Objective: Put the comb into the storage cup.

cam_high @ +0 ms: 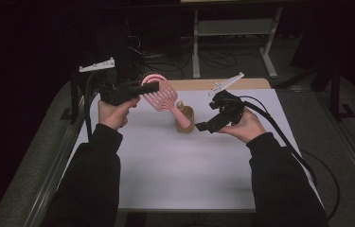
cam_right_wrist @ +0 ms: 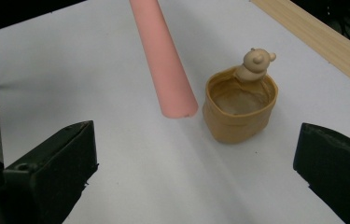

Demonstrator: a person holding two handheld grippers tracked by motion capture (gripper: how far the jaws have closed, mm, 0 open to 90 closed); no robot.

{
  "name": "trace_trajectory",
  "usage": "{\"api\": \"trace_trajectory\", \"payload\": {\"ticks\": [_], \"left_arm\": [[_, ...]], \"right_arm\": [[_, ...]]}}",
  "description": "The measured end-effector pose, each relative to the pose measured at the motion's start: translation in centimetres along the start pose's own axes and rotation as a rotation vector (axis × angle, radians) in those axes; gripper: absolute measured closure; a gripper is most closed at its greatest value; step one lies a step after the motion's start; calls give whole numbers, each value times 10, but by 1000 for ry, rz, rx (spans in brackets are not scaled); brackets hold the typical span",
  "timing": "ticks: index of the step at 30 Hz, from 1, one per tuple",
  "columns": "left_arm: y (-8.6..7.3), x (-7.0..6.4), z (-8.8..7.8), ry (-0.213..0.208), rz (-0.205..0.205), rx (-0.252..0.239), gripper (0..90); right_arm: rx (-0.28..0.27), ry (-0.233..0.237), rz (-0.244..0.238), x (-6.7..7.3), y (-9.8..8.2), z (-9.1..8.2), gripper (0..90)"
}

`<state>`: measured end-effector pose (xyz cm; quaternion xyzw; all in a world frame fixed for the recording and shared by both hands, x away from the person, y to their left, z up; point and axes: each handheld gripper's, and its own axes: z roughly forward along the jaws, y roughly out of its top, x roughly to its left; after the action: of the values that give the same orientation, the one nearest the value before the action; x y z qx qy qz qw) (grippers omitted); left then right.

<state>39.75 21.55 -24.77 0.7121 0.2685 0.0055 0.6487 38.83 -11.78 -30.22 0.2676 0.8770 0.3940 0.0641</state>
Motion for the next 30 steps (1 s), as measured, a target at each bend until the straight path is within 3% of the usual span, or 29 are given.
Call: {"api": "trace_trajectory", "payload": {"ticks": [15, 19, 30], "left_arm": [[11, 2, 2, 1, 22, -18, 635], [12, 5, 2, 10, 23, -16, 635], [21, 11, 4, 22, 43, -22, 635]], "right_arm": [[-34, -46, 60, -17, -51, -17, 0], [-65, -51, 104, -24, -67, -25, 0], [-108, -77, 136, -23, -94, -36, 0]]}}
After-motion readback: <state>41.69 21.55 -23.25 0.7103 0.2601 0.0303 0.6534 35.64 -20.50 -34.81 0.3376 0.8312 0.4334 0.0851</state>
